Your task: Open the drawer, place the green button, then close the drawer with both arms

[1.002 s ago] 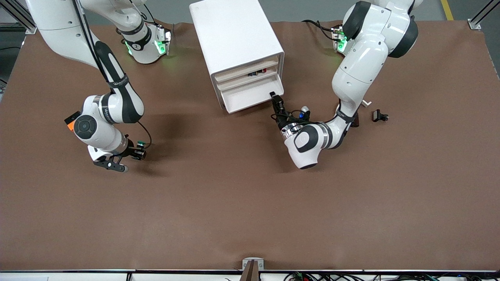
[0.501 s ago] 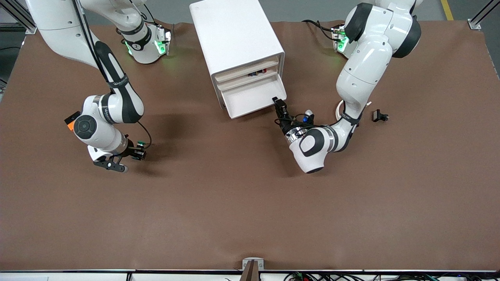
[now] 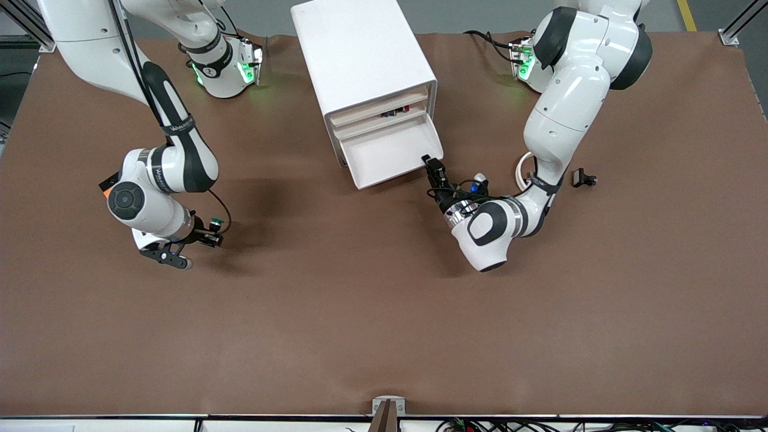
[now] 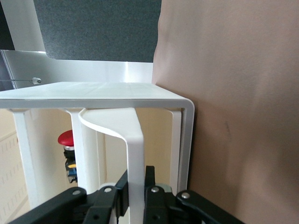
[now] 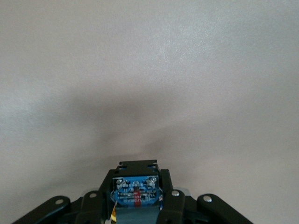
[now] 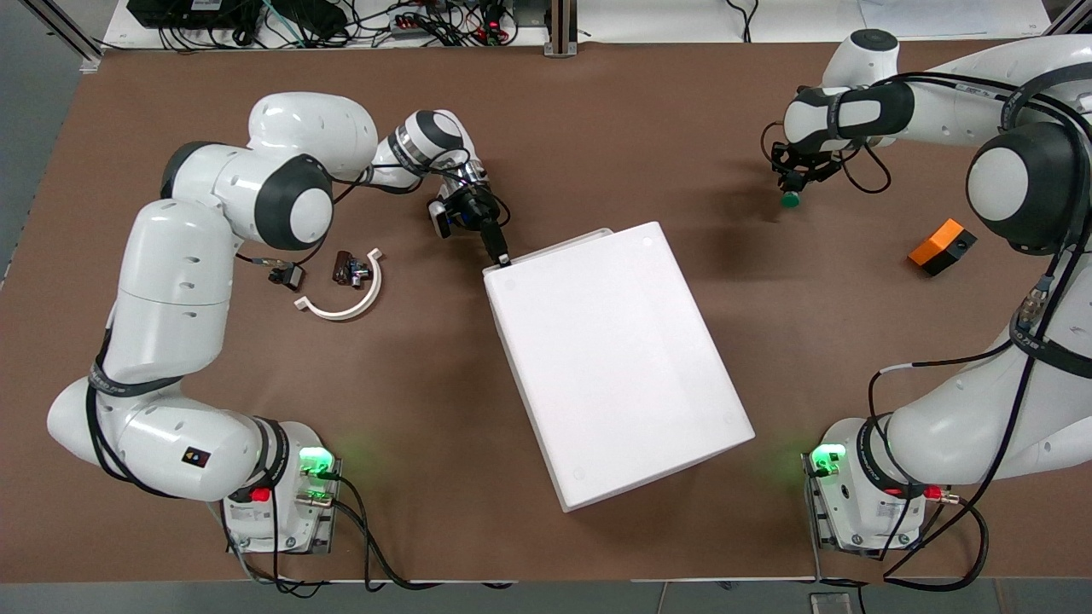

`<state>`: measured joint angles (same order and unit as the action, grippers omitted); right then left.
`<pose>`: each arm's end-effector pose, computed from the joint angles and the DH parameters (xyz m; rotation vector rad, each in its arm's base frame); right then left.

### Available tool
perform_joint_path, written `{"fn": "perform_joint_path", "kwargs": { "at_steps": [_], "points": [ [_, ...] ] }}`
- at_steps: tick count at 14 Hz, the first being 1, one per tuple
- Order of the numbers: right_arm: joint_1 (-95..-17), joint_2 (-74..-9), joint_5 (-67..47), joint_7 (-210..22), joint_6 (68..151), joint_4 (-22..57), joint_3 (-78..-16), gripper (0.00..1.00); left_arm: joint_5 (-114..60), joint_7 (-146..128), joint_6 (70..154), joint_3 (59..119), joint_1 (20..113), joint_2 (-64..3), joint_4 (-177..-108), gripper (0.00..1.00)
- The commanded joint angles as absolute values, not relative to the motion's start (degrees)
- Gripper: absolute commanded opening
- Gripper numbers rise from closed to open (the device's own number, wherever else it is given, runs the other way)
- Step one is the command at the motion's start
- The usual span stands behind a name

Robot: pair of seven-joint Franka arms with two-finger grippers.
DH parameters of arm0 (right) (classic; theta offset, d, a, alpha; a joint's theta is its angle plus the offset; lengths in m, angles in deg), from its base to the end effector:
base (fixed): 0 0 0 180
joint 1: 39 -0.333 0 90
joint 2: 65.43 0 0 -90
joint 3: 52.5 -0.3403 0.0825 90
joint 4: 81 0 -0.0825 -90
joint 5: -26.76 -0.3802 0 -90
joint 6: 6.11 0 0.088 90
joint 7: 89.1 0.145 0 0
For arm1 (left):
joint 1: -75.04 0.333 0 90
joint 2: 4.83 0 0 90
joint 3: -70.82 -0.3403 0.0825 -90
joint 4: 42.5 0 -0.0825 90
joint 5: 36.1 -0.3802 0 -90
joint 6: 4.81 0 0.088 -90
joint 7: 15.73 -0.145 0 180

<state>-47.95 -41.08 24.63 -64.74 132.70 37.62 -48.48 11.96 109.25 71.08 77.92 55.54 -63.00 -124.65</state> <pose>0.5854 0.0515 0.2048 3.0652 -0.5622 -0.1052 0.4833 -0.3652 0.1108 -1.0256 -1.6702 1.4093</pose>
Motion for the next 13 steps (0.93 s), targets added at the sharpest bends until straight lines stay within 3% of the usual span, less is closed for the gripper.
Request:
{"fn": "perform_joint_path", "kwargs": {
  "at_steps": [1, 4, 9, 10, 12, 13],
  "points": [
    [-50.59, -42.05, 24.12, -57.93, 130.73, 35.9, -48.54, 0.0, 9.51, 109.6, 71.04, 76.62, 56.76, -64.51, -122.31, 0.15],
    [-56.65, -41.88, 24.12, -45.38, 129.95, 33.36, -48.54, 0.0, 9.42, 109.6, 70.87, 76.62, 57.55, -64.51, -122.31, 0.16],
    [-65.8, -41.35, 24.12, -27.69, 115.73, 20.8, -48.54, 0.0, 9.51, 109.6, 70.86, 76.62, 57.9, -64.51, -122.39, 0.18],
    [-67.2, -41.35, 24.04, -25.23, 114.22, 19.3, -48.54, 0.0, 9.51, 109.6, 70.87, 76.62, 57.82, -64.51, -122.39, 0.23],
    [-70.71, -41.35, 24.04, -18.82, 111.67, 16.66, -48.54, 0.0, 9.6, 109.6, 70.87, 76.62, 57.9, -64.6, -122.39, 0.44],
    [-72.3, -41.35, 24.04, -16.18, 110.88, 15.95, -48.54, 0.0, 9.6, 109.6, 70.87, 76.62, 57.9, -64.6, -122.48, 0.67]
  ]
}}
